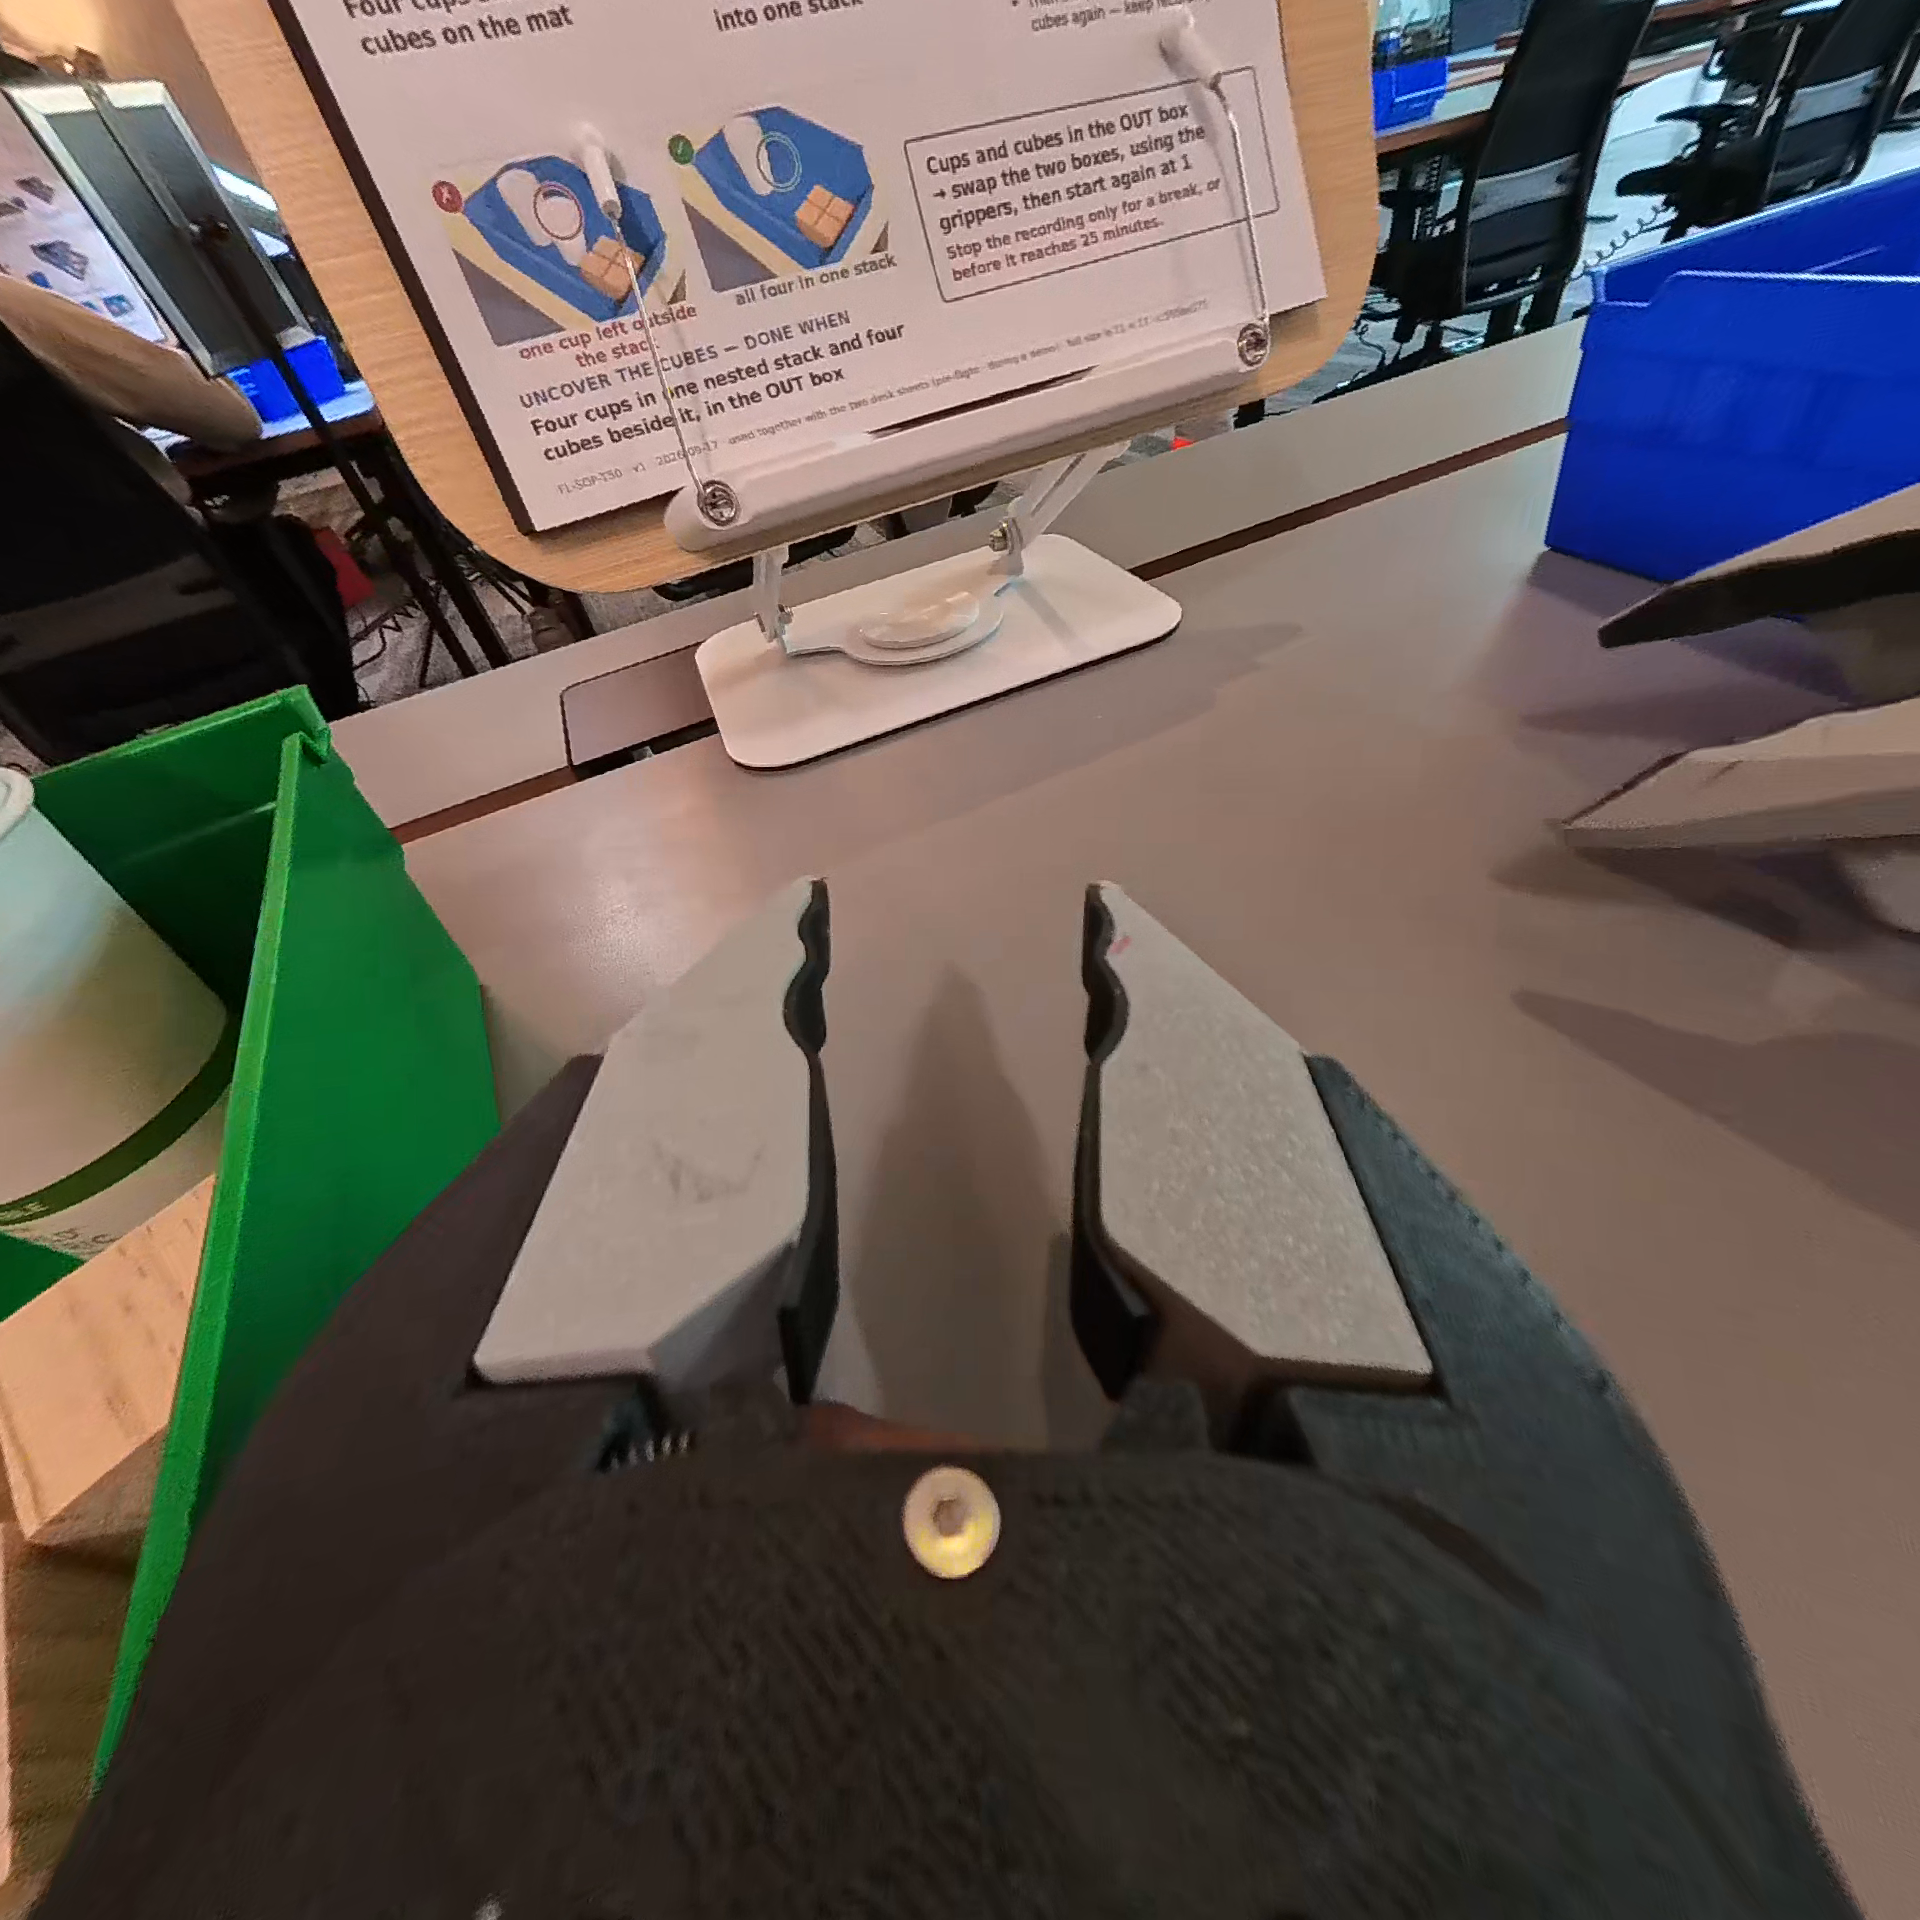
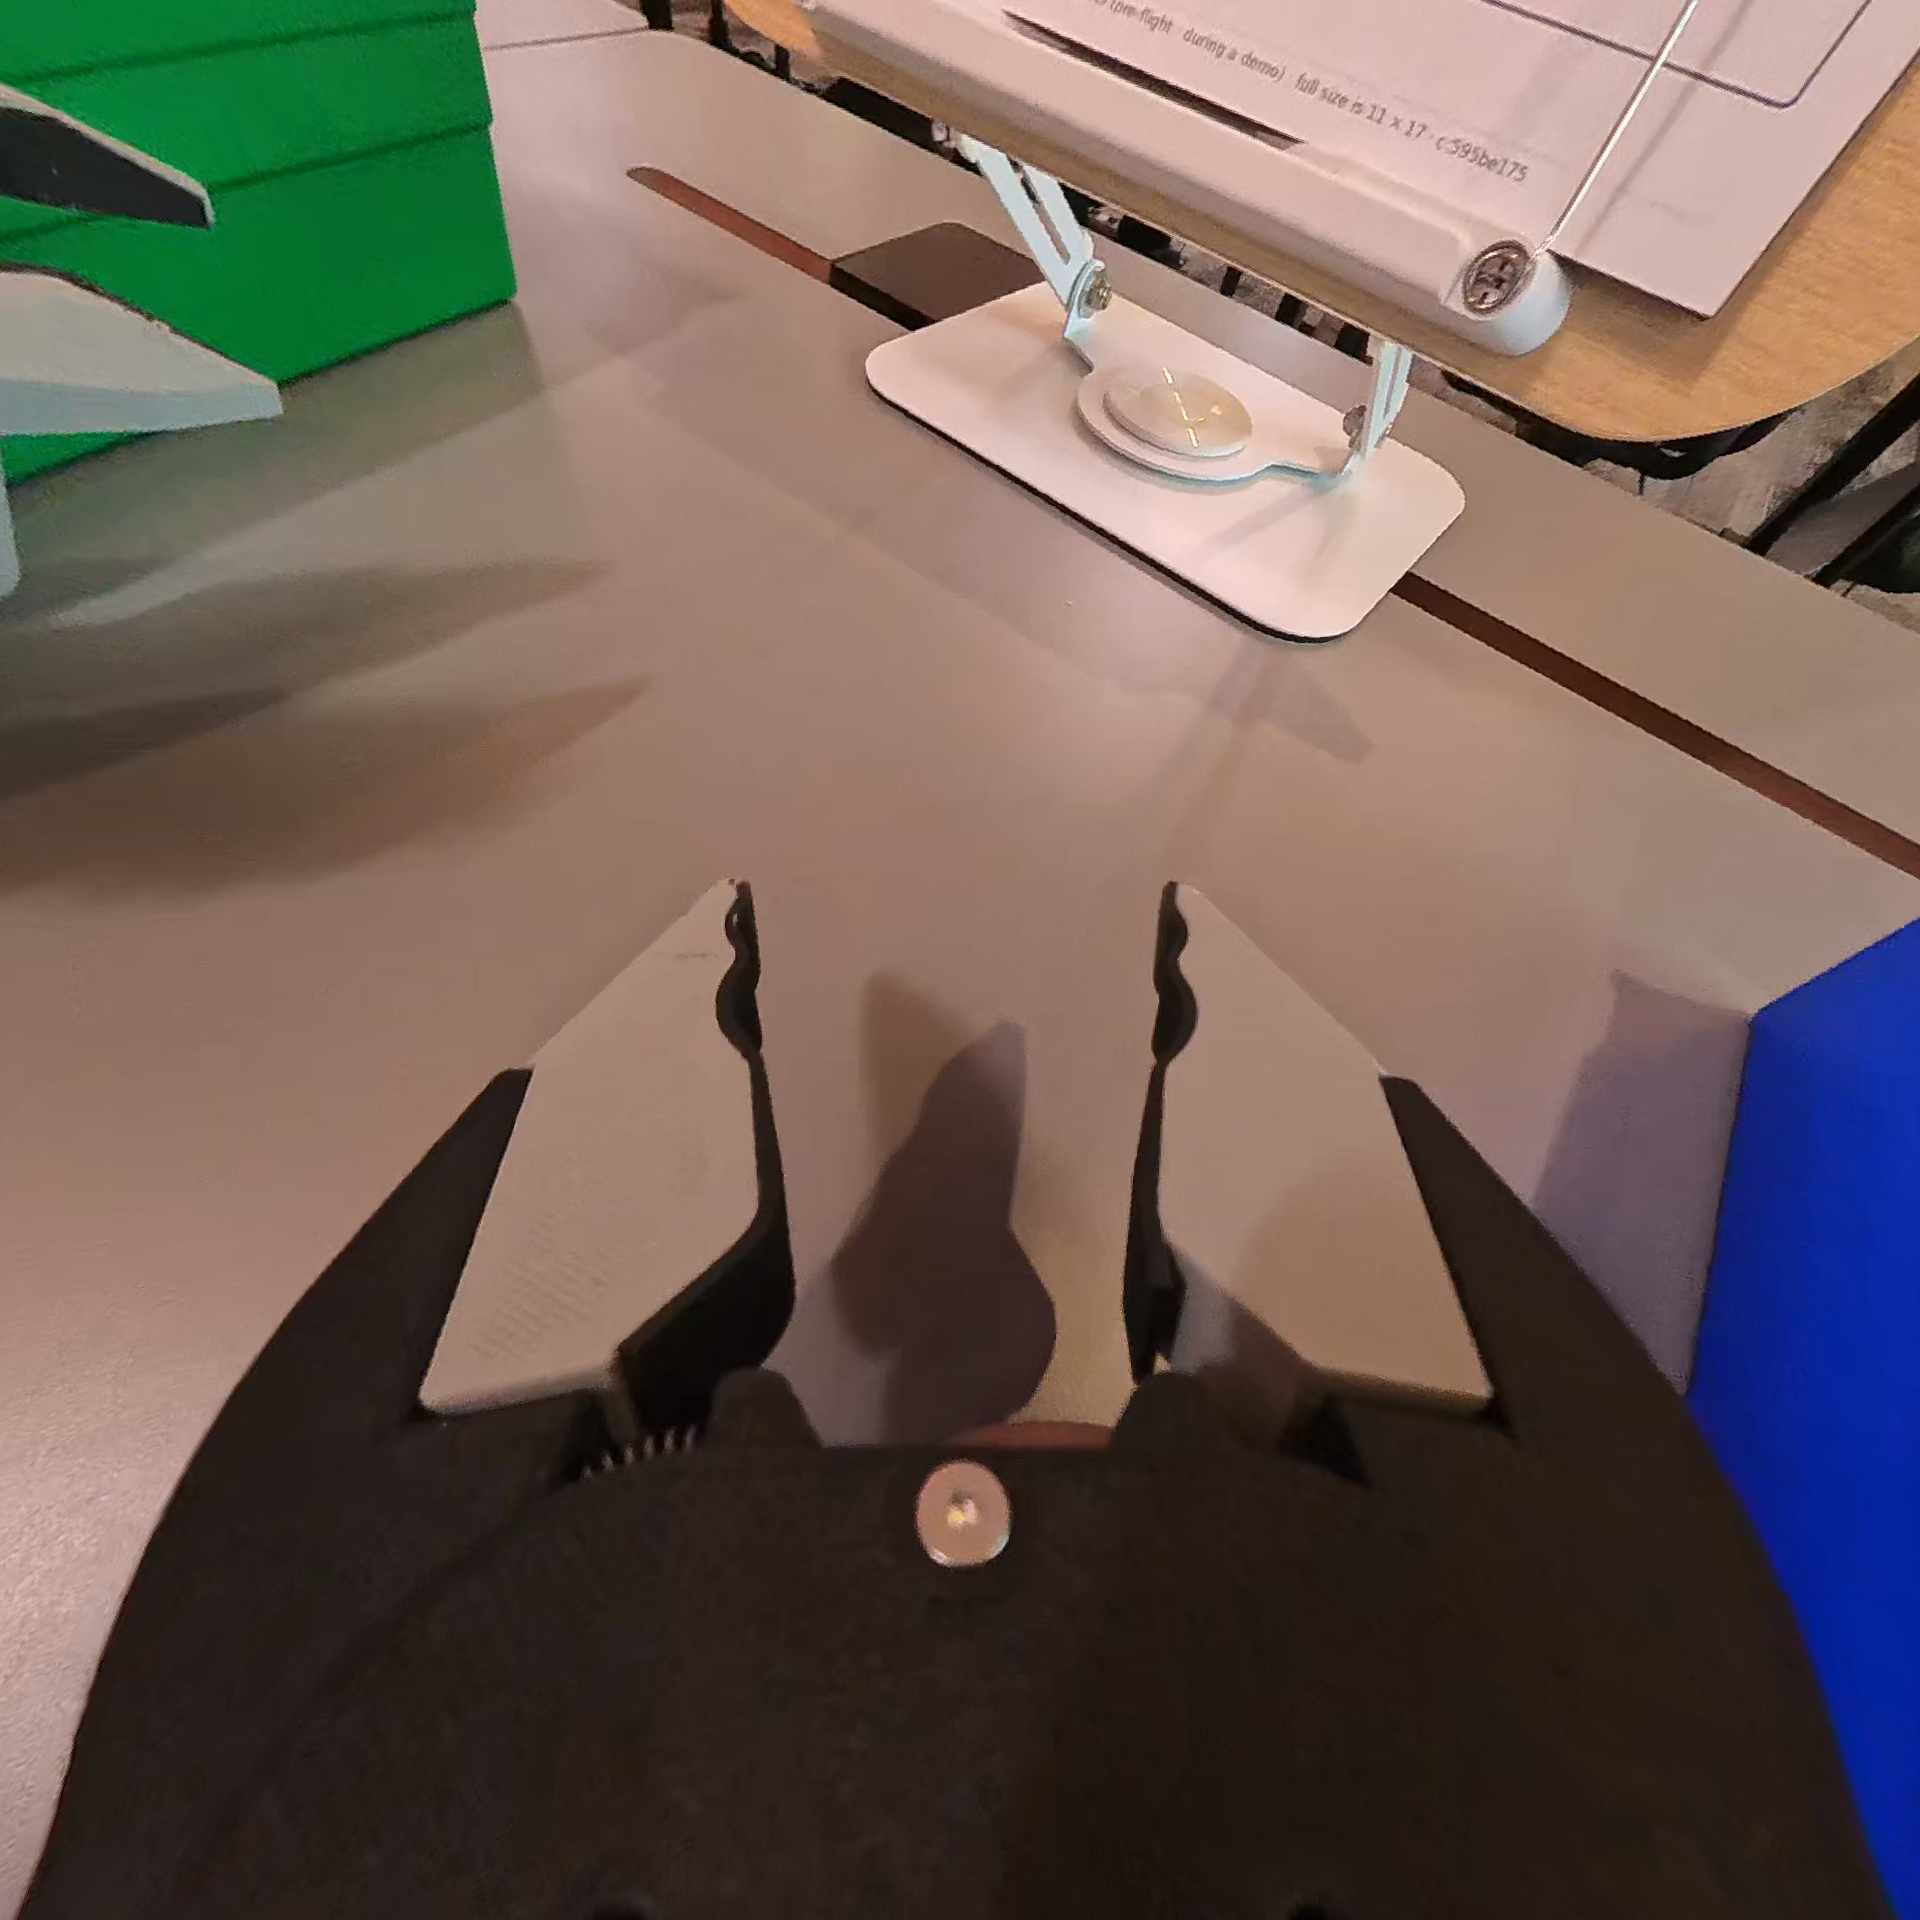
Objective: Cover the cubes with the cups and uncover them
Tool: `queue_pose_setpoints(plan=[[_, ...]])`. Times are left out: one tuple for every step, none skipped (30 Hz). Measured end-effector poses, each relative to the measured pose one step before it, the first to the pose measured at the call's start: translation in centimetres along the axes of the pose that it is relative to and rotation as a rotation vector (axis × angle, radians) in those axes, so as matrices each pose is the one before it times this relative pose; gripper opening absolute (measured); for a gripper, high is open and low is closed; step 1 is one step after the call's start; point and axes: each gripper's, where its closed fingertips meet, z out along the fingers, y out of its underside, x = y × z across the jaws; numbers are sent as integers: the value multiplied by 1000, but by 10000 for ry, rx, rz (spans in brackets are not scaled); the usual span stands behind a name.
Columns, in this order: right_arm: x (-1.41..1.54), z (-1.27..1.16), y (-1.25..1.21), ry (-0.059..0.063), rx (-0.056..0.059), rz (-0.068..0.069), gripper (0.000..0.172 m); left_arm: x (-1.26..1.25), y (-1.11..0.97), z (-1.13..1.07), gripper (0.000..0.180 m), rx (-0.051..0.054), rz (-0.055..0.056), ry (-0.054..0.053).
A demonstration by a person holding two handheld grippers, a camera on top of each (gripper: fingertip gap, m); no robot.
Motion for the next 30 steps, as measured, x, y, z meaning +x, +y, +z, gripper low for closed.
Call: queue_pose_setpoints(plan=[[21,22,166,8,-75,-125,74,-17,17,10,46,-18,12,-20],[214,-20,145,104,-58,-114,74,7,20,3,45,-7,-25,43],[390,-64,109,164,-21,-69,74,109,-4,5,43,9,-81,165],[388,-63,49,104,14,9,74,201,-14,19,42,20,-121,268],[277,-53,32,-15,29,105,74,341,-81,29,42,65,-56,379],[195,-50,8,-93,39,185,74,415,-136,28,42,106,92,419],[216,-65,-26,-84,49,205,74,278,-103,44,42,88,233,337],[164,-77,-1,-94,41,151,74,-138,75,61,41,-25,212,91],[154,-71,64,-79,-11,55,74,-331,233,86,42,-128,188,49],[204,-70,157,-26,-59,-45,74,-153,289,67,42,-143,162,238],[213,-95,206,-7,-68,-101,75,-33,311,-16,43,-132,-15,378],[192,-126,212,-25,-68,-113,75,-246,77,-116,44,24,-247,241],[302,-157,189,44,-45,-83,75,-602,-147,-180,45,171,-411,-43],[300,-165,141,25,-31,-84,75,-582,-202,-198,45,194,-388,-128],[313,-150,92,-12,-11,-83,76,-420,-187,-160,45,162,-202,-108],[342,-121,35,-40,25,-60,76,-157,-117,-93,44,98,-13,-29],[385,-71,13,-30,51,42,75,48,-25,-8,44,20,68,36],[301,4,-31,-108,73,103,73,164,10,45,44,-14,137,71],[686,21,-8,122,21,78,69,136,4,41,44,-15,173,16],[935,33,6,307,27,56,69,41,17,54,42,-24,146,-73],[743,90,37,223,24,10,68,-38,39,36,40,-36,139,-146],[471,123,166,116,-62,35,68,-166,17,33,37,-28,158,-261],[275,129,213,70,-93,89,68,-214,10,15,34,-19,193,-331],[144,52,113,69,-59,97,69,-41,6,21,33,-25,237,-235],[43,-49,-52,93,28,13,69,240,11,31,33,-25,263,-36],[-1,-73,-103,116,63,-80,69,374,27,58,34,-42,252,87],[190,-53,-11,260,7,-114,69,249,102,94,36,-83,197,35],[371,10,63,347,-45,-102,68,130,134,129,37,-115,132,-5],[650,65,145,469,-105,-73,68,132,123,97,38,-98,100,23],[1264,84,184,823,-119,4,64,97,46,57,38,-41,84,8]])
